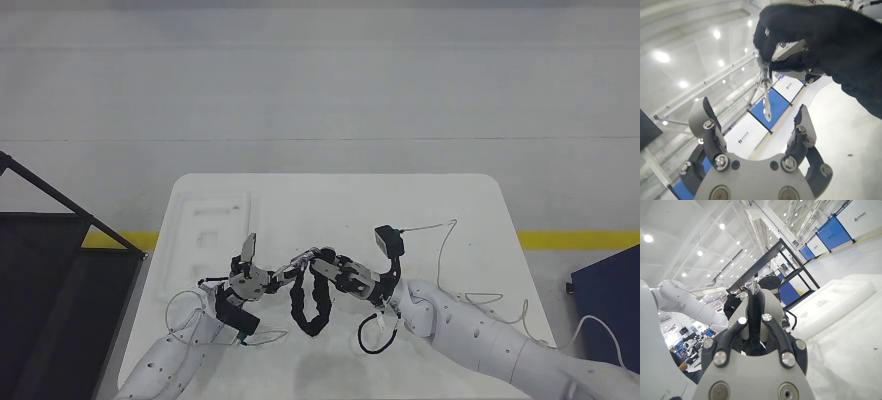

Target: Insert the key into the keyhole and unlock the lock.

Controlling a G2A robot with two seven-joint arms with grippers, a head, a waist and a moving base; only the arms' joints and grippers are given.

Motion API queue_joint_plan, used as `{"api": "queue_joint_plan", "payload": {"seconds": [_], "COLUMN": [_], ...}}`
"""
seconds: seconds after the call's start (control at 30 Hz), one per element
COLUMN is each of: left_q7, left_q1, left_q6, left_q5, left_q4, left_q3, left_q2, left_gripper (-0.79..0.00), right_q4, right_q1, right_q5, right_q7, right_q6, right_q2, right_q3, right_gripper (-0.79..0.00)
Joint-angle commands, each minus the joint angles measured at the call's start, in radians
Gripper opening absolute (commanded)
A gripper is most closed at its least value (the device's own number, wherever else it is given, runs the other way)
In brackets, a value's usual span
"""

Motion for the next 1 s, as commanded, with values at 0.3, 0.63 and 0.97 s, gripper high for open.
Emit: {"api": "queue_joint_plan", "payload": {"seconds": [0.3, 0.63, 0.97], "left_q7": [-0.283, -0.869, -1.551], "left_q1": [0.009, 0.013, 0.032], "left_q6": [-0.350, -0.971, -1.184], "left_q5": [-0.255, -0.788, -1.424], "left_q4": [-0.018, -0.053, -0.102], "left_q3": [-0.093, -0.214, -0.224], "left_q2": [0.010, 0.040, 0.093], "left_gripper": [0.000, 0.000, 0.000], "right_q4": [-0.051, -0.121, -0.170], "right_q1": [-0.032, -0.119, -0.189], "right_q5": [-0.045, -0.081, -0.036], "right_q7": [0.034, 0.093, 0.226], "right_q6": [0.047, 0.127, 0.214], "right_q2": [0.012, 0.054, 0.065], "right_q3": [0.091, 0.248, 0.340], "right_gripper": [-0.785, -0.785, -0.785]}}
